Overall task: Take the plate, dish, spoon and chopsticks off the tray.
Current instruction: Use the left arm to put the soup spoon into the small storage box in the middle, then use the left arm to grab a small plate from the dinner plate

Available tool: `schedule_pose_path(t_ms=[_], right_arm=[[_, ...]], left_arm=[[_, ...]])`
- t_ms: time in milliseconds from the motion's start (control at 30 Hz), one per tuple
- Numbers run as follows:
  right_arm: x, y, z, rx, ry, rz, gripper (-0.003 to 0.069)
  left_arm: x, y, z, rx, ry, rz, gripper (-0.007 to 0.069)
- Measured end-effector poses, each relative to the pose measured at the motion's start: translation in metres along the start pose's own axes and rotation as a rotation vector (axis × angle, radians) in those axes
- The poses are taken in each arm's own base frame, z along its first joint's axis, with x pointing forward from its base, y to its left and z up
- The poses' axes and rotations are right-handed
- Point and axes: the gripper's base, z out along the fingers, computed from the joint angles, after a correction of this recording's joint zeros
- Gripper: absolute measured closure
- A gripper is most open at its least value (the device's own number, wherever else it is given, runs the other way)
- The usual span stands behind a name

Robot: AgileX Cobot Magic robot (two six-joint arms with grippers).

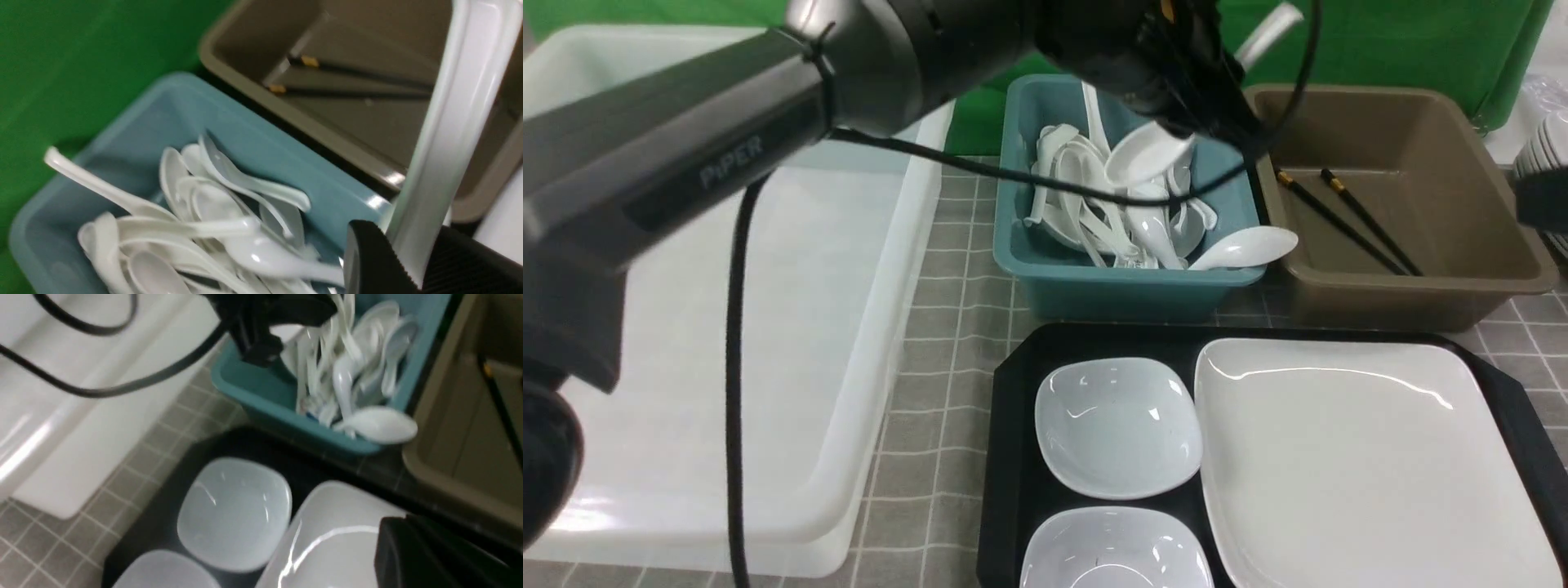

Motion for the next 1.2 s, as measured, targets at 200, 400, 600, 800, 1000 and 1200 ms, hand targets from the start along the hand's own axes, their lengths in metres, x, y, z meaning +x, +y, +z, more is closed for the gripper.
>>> schedule_pose_path(t_ms=[200,400,600,800,1000,1200], right_arm=[[-0.005,0.004,0.024,-0.055,-0.025,-0.045,0.0628],[-0.003,0.011,0.048,-0.113,0.031,-0.062,0.0622],[-0.002,0.012,0.05,-0.123,0.039,-0.066,0.0622],[0.002,0.014,0.05,-0.151,0.083,-0.044,0.0622],[0.003,0.015,0.049,-0.161,0.099,-0.042,0.0622],[0.006,0.017,0.049,-0.184,0.134,-0.043,0.0622]], left_arm=[[0.017,0.032,0.029,-0.071,-0.065,-0.068,0.0476],[0.043,0.037,0.062,-0.096,-0.016,-0.03,0.0434],[0.047,0.039,0.064,-0.118,0.019,-0.03,0.02],[0.044,0.035,0.012,-0.062,0.296,-0.143,0.0104],[0.05,0.007,-0.046,0.195,0.538,-0.197,0.0468],[0.11,-0.034,-0.052,0.339,0.77,-0.19,0.0612]])
